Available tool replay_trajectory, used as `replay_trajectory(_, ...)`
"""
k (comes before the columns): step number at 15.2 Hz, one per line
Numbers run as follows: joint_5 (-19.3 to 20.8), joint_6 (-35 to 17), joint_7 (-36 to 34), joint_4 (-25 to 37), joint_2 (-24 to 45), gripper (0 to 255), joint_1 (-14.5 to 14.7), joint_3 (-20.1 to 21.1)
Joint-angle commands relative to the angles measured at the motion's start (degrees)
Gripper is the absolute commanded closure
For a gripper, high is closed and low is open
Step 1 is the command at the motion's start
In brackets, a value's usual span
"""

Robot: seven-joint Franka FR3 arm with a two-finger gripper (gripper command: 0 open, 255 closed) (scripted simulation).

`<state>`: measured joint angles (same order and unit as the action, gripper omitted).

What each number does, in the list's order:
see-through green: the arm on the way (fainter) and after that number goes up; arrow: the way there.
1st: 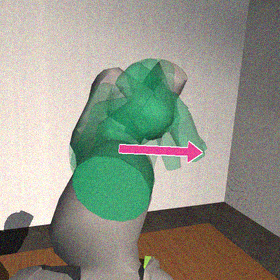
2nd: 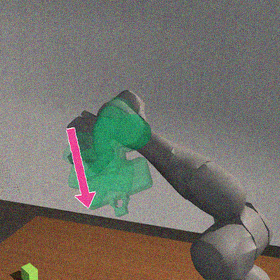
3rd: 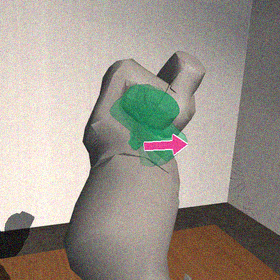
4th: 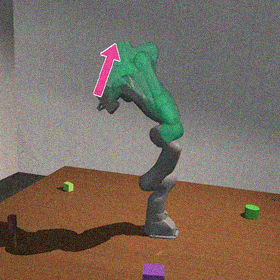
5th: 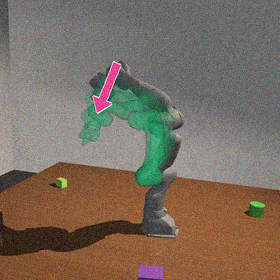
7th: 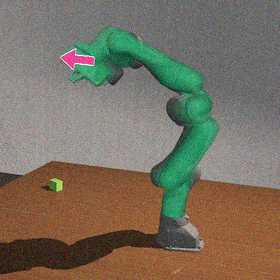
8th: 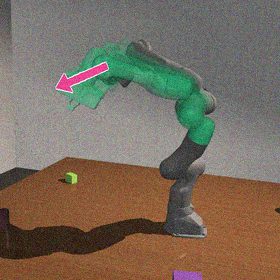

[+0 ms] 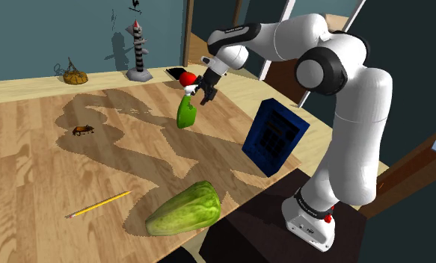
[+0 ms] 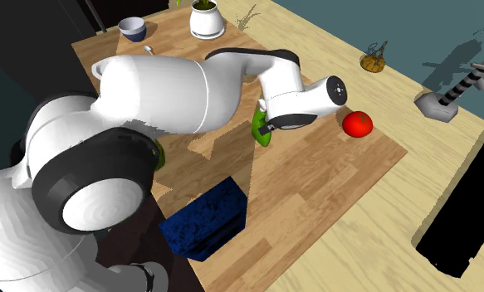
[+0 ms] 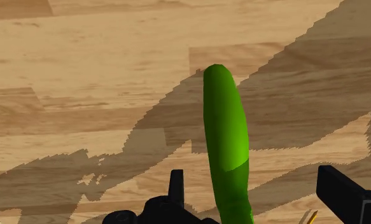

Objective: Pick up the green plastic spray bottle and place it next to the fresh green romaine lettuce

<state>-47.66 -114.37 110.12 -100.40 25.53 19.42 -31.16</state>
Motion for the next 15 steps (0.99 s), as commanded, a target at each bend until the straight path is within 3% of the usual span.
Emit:
replay_trajectory(1,-0.9,0.2,1.6,1.1,1.4,0,-0.4,0.8)
replay_trajectory(7,-3.1,-2.8,2.6,0.3,3.9,0,0.2,2.3)
replay_trajectory(15,-3.1,-2.8,2.6,0.3,3.9,0,0.2,2.3)
